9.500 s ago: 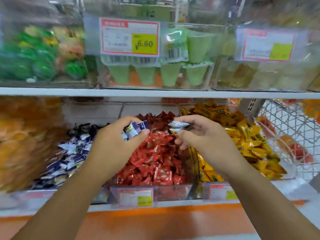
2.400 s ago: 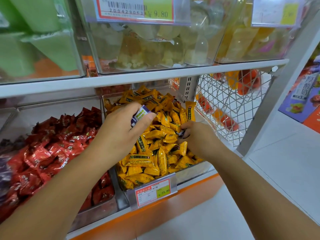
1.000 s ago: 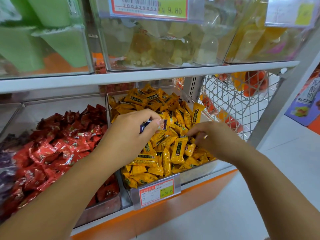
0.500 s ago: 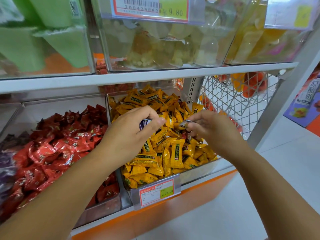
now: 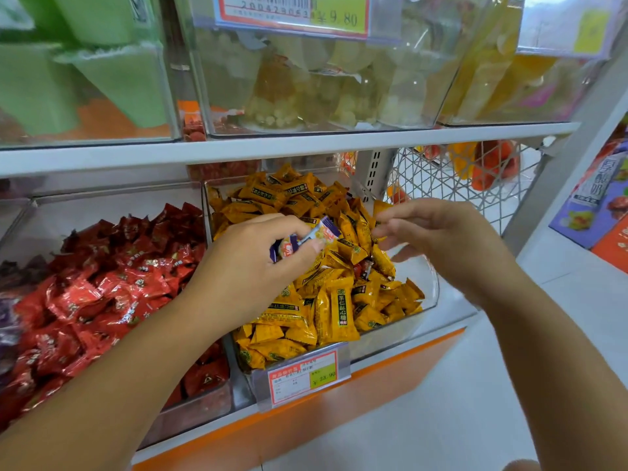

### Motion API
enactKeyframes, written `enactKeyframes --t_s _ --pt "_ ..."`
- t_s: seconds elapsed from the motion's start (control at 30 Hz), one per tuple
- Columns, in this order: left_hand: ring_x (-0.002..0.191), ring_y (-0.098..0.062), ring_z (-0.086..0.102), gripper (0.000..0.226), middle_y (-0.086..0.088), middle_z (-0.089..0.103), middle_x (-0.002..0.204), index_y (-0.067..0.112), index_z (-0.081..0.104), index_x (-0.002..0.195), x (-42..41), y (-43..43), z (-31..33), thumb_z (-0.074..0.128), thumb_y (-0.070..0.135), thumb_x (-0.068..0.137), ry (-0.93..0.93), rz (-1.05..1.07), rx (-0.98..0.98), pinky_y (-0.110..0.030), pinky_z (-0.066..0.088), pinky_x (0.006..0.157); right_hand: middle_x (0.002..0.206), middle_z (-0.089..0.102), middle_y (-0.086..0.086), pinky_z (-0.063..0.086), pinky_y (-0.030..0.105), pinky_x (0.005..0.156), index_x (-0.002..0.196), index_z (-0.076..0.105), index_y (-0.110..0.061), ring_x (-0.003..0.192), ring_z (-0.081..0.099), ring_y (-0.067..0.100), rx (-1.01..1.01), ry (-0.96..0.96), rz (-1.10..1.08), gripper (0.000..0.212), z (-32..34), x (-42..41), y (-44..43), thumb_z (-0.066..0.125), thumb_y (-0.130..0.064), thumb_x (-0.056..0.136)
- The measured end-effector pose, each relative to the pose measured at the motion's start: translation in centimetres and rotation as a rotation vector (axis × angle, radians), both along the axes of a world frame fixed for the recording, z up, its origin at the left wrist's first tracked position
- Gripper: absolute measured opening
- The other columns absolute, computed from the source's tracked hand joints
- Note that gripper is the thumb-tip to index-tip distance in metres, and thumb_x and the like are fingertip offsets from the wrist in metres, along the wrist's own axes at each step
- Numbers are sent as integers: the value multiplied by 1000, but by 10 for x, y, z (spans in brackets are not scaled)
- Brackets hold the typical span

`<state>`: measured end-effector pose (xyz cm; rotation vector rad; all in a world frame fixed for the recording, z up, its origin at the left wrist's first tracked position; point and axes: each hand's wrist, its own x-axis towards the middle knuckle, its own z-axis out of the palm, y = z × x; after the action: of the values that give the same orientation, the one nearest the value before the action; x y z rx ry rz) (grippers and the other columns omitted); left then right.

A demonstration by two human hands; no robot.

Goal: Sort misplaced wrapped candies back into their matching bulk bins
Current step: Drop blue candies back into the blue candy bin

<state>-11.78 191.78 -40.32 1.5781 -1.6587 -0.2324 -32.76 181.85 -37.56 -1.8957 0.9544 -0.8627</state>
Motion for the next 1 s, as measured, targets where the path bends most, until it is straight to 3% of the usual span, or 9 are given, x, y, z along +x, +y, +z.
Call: enactKeyframes --t_s 0.13,0.2,0.3,0.4,0.53,0.7,0.83,0.9,1.0 --pt "51 -5 46 20 11 61 73 34 58 85 -2 1 2 46 48 92 8 3 36 -22 30 47 84 73 3 58 26 61 85 70 -22 68 69 9 -23 323 -108 23 -13 -9 -14 57 -5 93" --pt "39 -5 42 17 20 63 67 31 59 91 -3 2 3 46 41 94 47 2 56 -16 27 41 96 73 -2 57 25 67 94 71 -25 72 68 8 -105 539 -111 22 -22 -3 -15 56 -9 94" --pt "35 -7 40 16 33 60 69 27 59 96 -4 2 5 45 37 96 48 1 67 -14 28 37 107 64 -6 38 6 54 112 71 -25 66 52 -2 -187 677 -104 28 -33 10 -17 55 -9 94" --pt "37 -9 38 18 23 56 57 30 58 94 -2 3 4 43 39 96 40 3 64 -17 28 38 111 64 -2 36 4 52 113 71 -23 63 43 -2 -202 689 -67 29 -44 22 -21 59 -8 91" --pt "38 -11 36 21 4 54 58 34 59 91 1 5 3 41 45 94 39 -2 49 -20 28 39 99 61 -5 38 17 56 115 66 -21 79 54 9 -148 672 -113 32 -53 27 -22 62 -3 88" --pt "39 -10 37 20 5 60 63 33 58 91 2 5 3 41 44 94 49 -26 57 -20 26 39 86 66 1 50 35 67 98 50 -19 80 63 22 -248 591 -150 35 -62 29 -18 50 12 81" --pt "41 -10 41 17 17 66 76 37 58 95 3 7 4 41 41 95 33 -39 71 -23 31 40 74 65 4 52 42 65 92 47 -19 74 61 26 -275 558 -215 29 -66 31 -19 49 8 83" --pt "40 -10 40 18 14 68 79 39 57 98 3 7 4 40 43 94 9 -40 90 -29 33 41 75 65 7 52 46 65 93 46 -20 73 61 27 -260 521 -230 26 -64 31 -17 49 4 86" --pt "37 -9 36 12 31 65 81 35 54 102 3 6 3 43 36 96 42 -58 118 -20 28 39 75 63 -3 52 42 65 94 48 -22 71 61 18 -369 460 -222 20 -58 25 -14 53 -3 89"
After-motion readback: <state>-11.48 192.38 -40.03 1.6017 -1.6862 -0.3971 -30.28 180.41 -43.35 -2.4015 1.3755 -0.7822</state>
